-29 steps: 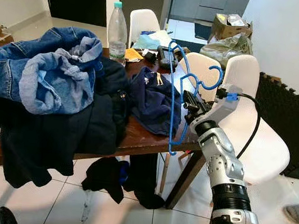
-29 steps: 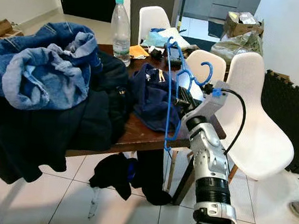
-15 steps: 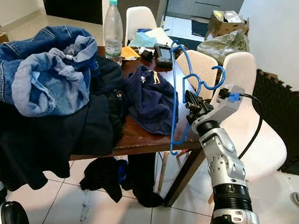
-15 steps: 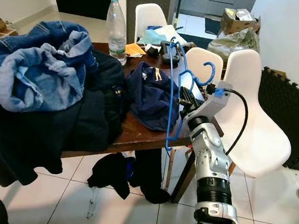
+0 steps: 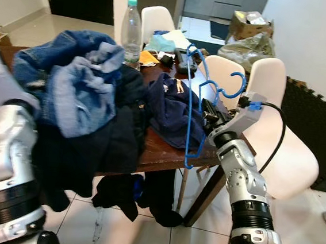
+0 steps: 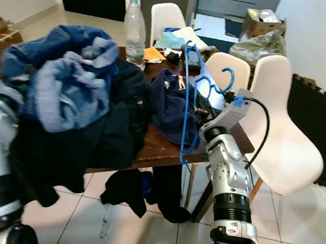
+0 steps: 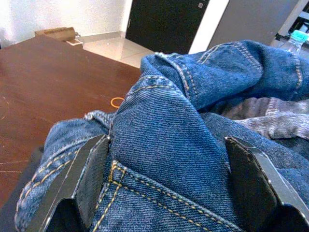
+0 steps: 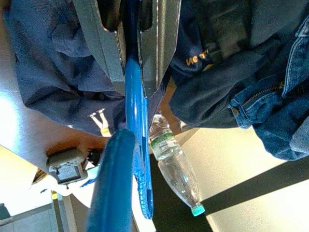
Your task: Hang hanger
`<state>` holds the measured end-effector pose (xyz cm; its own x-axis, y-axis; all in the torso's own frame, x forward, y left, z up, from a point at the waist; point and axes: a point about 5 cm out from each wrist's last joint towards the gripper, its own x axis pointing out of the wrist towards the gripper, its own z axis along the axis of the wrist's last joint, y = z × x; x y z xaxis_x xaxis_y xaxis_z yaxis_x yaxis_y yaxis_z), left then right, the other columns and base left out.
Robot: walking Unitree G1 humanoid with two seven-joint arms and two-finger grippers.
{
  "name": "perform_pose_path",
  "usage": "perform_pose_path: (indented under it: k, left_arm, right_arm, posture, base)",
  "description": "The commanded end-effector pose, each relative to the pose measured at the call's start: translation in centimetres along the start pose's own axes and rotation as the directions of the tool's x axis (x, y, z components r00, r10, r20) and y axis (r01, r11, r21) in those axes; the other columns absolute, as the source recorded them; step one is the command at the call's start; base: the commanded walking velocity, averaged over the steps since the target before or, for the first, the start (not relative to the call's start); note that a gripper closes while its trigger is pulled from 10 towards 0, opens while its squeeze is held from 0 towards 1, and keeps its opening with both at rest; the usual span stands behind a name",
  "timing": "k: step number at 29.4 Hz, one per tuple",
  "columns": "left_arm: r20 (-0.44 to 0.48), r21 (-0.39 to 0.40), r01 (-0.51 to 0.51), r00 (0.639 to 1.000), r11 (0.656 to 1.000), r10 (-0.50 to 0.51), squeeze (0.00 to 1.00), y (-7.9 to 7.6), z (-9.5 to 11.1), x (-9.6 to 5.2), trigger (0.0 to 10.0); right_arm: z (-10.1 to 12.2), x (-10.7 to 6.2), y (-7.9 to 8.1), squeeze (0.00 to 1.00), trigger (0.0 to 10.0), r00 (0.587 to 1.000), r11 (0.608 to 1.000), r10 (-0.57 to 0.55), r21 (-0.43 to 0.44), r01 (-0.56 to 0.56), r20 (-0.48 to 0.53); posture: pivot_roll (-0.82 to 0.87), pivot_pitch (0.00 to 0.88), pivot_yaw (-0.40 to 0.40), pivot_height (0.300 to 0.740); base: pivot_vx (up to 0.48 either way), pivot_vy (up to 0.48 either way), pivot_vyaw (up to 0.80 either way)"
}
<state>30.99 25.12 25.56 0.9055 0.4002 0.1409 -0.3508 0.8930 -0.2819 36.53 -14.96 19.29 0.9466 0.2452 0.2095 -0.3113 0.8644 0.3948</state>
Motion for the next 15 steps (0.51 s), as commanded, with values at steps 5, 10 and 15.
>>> perform_pose_path:
  k: [5, 10, 15]
  left_arm:
    - [0.0, 0.01, 0.009, 1.0, 1.0, -0.009, 0.0, 0.0, 0.4, 0.3, 10.0]
    - [0.041, 0.027, -0.053, 0.998, 0.998, 0.052, 0.0, 1.8, 1.5, 0.7, 10.0]
    - [0.063, 0.037, -0.081, 0.995, 0.996, 0.079, 0.0, 2.7, 2.1, 0.7, 10.0]
  right_arm:
    - [0.2, -0.2, -0.7, 0.0, 10.0, 1.0, 1.0, -0.022, -0.011, 0.022, 0.009]
    - [0.1, -0.1, -0.6, 0.0, 10.0, 1.0, 1.0, -0.019, -0.01, 0.019, 0.006]
    - [0.0, -0.1, -0.4, 0.0, 10.0, 1.0, 1.0, -0.014, -0.008, 0.014, 0.004]
  posture:
    - [0.21, 0.033, -0.027, 0.74]
    - [0.21, 0.032, -0.031, 0.74]
    - [0.21, 0.032, -0.03, 0.74]
  base:
    - [-0.246, 0.066, 0.0]
    - [-0.137, 0.233, 0.0]
    - [0.0, 0.0, 0.0]
